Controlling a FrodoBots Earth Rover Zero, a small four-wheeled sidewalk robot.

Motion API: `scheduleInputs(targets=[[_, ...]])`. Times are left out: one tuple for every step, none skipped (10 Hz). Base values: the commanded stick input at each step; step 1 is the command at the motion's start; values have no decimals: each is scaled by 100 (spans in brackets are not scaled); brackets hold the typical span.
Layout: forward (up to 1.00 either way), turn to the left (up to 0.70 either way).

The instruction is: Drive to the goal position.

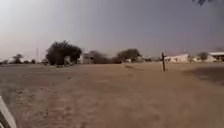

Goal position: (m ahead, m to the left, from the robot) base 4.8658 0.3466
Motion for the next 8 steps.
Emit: scheduleInputs(targets=[[50,0],[50,0],[50,0],[50,0],[50,0],[50,0],[50,0],[50,0]])
